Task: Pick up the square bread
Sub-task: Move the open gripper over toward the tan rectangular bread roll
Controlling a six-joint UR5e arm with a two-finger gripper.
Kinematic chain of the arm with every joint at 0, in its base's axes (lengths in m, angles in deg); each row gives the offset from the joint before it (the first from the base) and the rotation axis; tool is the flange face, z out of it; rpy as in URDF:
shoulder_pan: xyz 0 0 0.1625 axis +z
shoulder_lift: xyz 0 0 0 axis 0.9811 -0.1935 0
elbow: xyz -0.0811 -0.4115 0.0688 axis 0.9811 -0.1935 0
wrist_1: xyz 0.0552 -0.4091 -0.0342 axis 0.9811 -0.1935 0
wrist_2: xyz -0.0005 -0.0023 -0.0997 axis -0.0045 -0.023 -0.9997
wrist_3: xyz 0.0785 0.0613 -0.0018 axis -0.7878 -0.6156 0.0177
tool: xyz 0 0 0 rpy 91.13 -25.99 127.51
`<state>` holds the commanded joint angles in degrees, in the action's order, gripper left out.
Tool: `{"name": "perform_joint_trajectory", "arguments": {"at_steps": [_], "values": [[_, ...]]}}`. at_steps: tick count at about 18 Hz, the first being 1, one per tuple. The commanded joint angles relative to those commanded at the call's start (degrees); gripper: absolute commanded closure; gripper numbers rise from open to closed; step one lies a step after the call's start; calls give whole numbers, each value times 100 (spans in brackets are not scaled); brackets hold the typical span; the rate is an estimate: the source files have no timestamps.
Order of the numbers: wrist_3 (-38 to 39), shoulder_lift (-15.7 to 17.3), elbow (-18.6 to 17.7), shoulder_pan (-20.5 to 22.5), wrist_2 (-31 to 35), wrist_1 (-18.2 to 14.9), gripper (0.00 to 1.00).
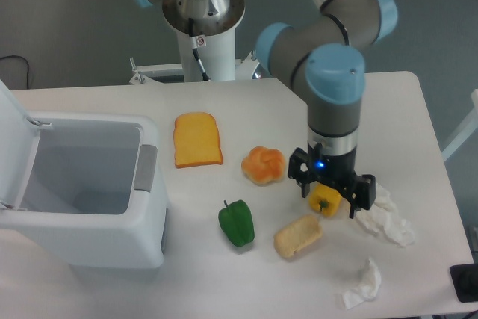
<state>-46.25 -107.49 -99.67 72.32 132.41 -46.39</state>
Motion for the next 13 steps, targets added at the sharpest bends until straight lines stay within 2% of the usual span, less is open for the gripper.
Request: {"name": "perform_joint_trajectory", "arguments": {"at_steps": [2,6,13], "values": [[-219,-52,0,18,-124,-9,0],[-607,-377,0,-78,-133,0,0],[-398,-475,-132,-298,-159,9,0]]}}
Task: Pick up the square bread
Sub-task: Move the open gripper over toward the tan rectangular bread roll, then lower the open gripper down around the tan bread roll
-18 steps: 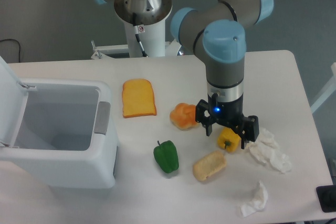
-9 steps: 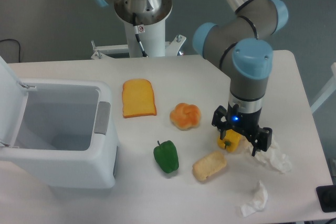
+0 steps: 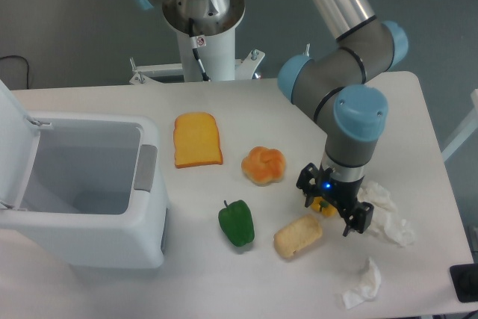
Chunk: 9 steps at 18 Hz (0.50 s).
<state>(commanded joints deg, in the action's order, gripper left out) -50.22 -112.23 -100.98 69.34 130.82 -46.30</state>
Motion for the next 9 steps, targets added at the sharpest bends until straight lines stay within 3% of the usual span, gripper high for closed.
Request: {"name": "perform_joint_trajectory", "arguments": {"at_steps": [9], "values": [[-8,-202,79,-44,35,18,0]]}}
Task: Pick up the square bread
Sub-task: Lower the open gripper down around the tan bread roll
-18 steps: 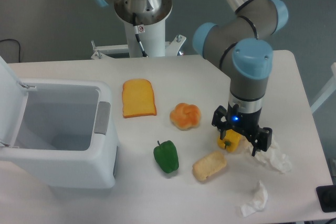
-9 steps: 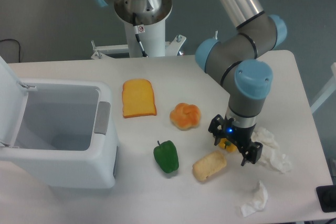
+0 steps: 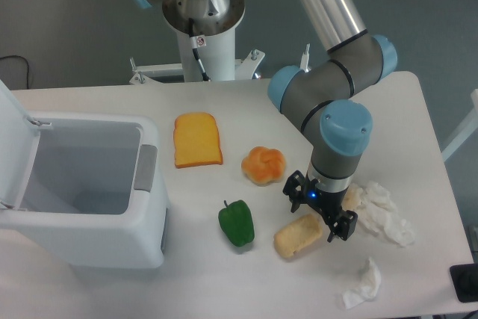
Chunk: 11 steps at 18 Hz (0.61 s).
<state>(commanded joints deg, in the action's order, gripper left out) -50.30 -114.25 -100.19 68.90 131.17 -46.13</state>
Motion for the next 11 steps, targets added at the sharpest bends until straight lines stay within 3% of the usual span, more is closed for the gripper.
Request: {"name": "perform_joint_trajectory", "arguments": {"at_steps": [6,11], "values": [[-298,-97,18,0,35,0,0],[-440,-184,35,-97,457,0,0]]}}
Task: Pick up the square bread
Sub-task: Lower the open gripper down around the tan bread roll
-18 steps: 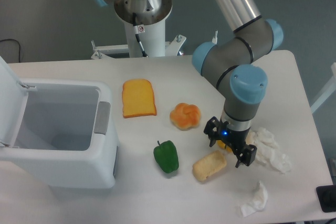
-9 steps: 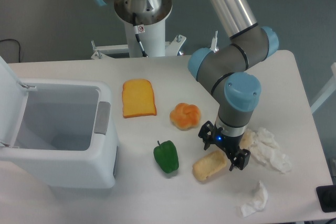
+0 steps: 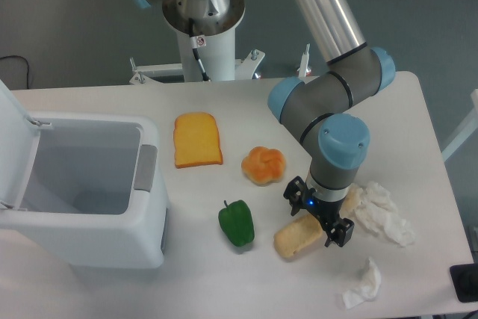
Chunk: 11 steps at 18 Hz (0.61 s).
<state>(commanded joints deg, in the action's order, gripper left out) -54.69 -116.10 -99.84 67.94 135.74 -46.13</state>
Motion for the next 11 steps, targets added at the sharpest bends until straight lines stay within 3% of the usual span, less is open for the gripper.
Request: {"name": "perform_joint_trajectory", "arguments": {"at_steps": [11], "values": [[0,-97,0,-79,-17,18,0]]}}
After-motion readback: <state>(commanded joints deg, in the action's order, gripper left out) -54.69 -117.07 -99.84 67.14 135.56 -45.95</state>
